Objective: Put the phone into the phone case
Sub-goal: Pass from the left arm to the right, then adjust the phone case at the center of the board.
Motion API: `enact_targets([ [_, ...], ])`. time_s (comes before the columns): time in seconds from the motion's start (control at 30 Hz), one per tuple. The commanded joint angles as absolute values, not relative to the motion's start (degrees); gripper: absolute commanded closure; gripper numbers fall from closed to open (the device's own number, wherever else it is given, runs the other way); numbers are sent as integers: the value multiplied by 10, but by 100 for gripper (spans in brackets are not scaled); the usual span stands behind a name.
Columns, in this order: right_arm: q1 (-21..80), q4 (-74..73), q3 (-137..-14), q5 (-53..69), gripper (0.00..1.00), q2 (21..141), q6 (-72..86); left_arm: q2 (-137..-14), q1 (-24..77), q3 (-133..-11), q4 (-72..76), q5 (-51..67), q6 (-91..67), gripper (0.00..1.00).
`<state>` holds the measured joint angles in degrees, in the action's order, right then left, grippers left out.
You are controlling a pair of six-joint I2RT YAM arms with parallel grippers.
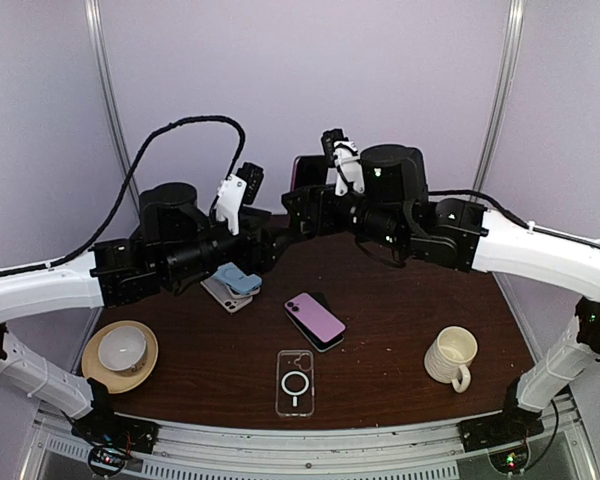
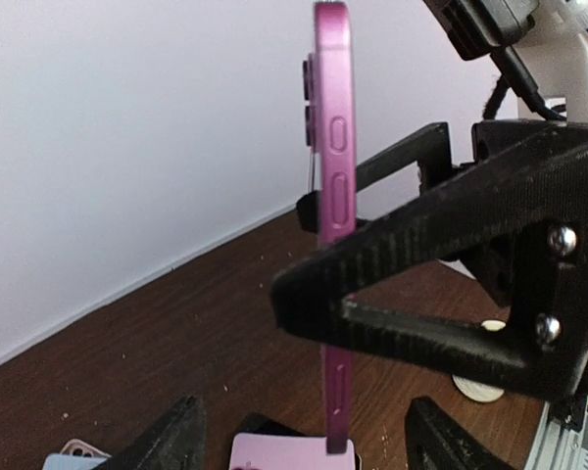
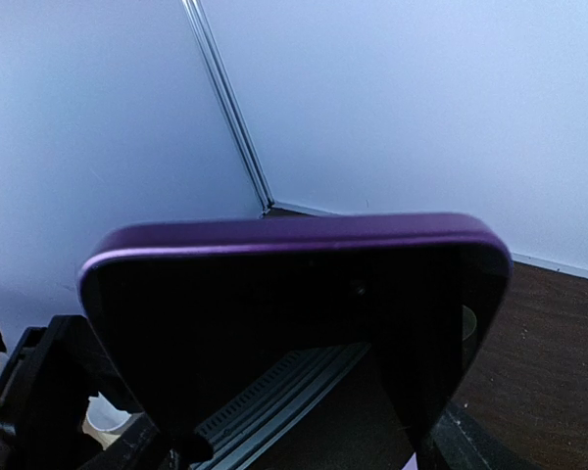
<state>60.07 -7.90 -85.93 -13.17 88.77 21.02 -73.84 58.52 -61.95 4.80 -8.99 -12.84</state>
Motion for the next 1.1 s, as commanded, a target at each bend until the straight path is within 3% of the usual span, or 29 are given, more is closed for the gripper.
enact_targets([
  [0.0,599,-69,-795,-150,72,831,231,-692,586,-579,-18,-72,-131,25],
  [0.13,601,-101,-737,-151,78,802,259,-672,587,-540,-130,-64,-139,29],
  [0.23,602,-115,-698,-149,78,786,276,-675,586,-498,-192,-48,-148,34],
  [0.47,603,-110,-618,-128,78,767,309,-792,659,-518,-348,-40,-100,42],
  [1.07,605,-91,-530,-116,77,703,340,-1022,760,-597,-332,9,-5,48],
])
